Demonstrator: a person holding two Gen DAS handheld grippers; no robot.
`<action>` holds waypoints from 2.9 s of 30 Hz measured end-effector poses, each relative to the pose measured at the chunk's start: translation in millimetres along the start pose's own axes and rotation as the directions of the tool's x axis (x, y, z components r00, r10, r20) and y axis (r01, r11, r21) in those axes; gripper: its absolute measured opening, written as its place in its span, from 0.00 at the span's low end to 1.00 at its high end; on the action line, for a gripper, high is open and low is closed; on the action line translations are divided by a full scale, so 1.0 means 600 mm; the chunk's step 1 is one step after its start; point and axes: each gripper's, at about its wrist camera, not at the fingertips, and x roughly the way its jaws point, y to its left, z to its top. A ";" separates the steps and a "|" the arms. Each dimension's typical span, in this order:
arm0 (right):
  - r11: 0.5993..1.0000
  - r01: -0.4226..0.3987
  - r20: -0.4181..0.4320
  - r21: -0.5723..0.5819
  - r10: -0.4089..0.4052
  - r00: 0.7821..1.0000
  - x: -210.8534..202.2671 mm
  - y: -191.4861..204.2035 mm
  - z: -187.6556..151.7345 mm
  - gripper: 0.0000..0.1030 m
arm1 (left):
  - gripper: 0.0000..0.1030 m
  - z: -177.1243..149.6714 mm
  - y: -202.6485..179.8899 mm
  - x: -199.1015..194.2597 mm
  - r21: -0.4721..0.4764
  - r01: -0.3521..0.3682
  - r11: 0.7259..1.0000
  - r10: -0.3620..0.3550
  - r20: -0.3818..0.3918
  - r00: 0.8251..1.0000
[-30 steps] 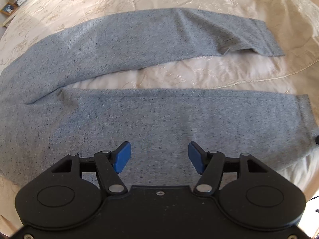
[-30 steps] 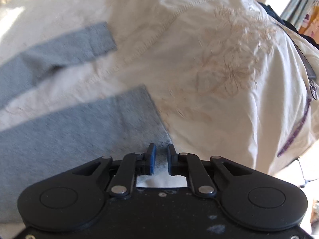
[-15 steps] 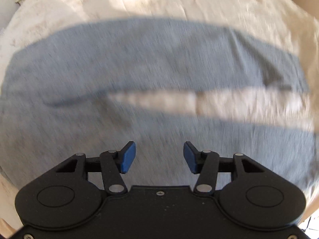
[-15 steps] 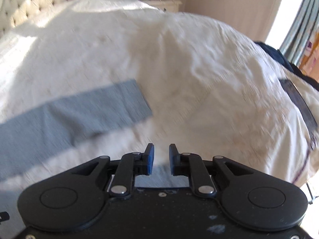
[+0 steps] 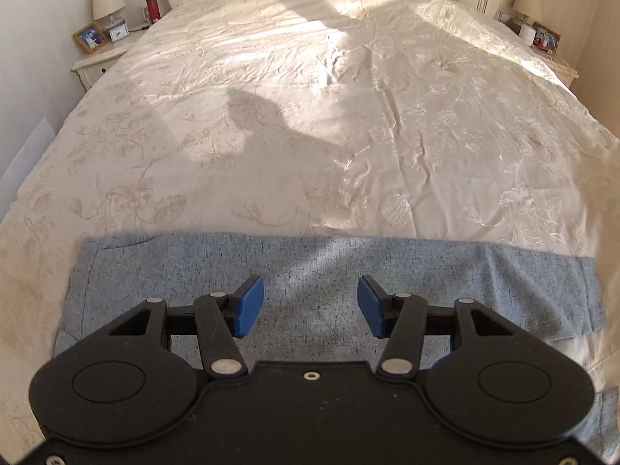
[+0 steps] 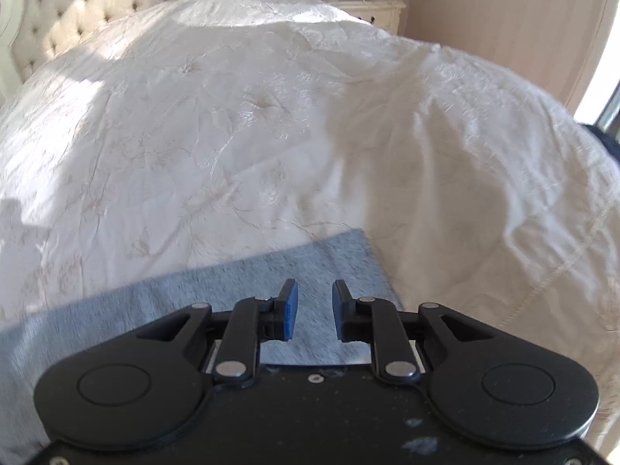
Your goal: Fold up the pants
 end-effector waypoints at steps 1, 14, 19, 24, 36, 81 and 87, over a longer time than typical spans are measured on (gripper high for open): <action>0.999 -0.007 -0.019 0.037 0.008 1.000 0.020 0.002 0.012 0.19 | 0.57 -0.003 -0.002 0.011 -0.001 -0.005 1.000 0.005 -0.023 1.000; 0.954 0.040 -0.198 0.298 0.021 0.980 0.234 0.029 0.093 0.24 | 0.57 -0.034 0.002 0.093 -0.010 -0.052 0.999 0.049 -0.187 0.981; 0.930 0.097 -0.231 0.354 -0.013 0.973 0.290 0.031 0.103 0.24 | 0.57 -0.030 0.016 0.117 -0.026 -0.065 0.998 0.058 -0.206 0.977; 0.924 0.162 -0.287 0.345 -0.061 0.956 0.330 0.035 0.100 0.23 | 0.57 -0.027 0.025 0.133 -0.034 -0.077 0.996 0.068 -0.210 0.975; 0.963 0.141 -0.304 0.231 -0.067 0.950 0.261 0.007 0.021 0.00 | 0.57 -0.013 0.058 0.147 -0.072 -0.088 0.993 0.073 -0.195 0.978; 0.974 0.029 -0.293 0.224 0.039 0.955 0.151 0.040 -0.112 0.02 | 0.57 0.106 0.134 0.276 -0.269 -0.093 0.959 0.010 -0.295 0.955; 0.973 0.024 -0.296 0.229 0.045 0.954 0.134 0.020 -0.126 0.02 | 0.57 0.112 0.129 0.316 -0.267 -0.108 0.958 0.001 -0.371 0.929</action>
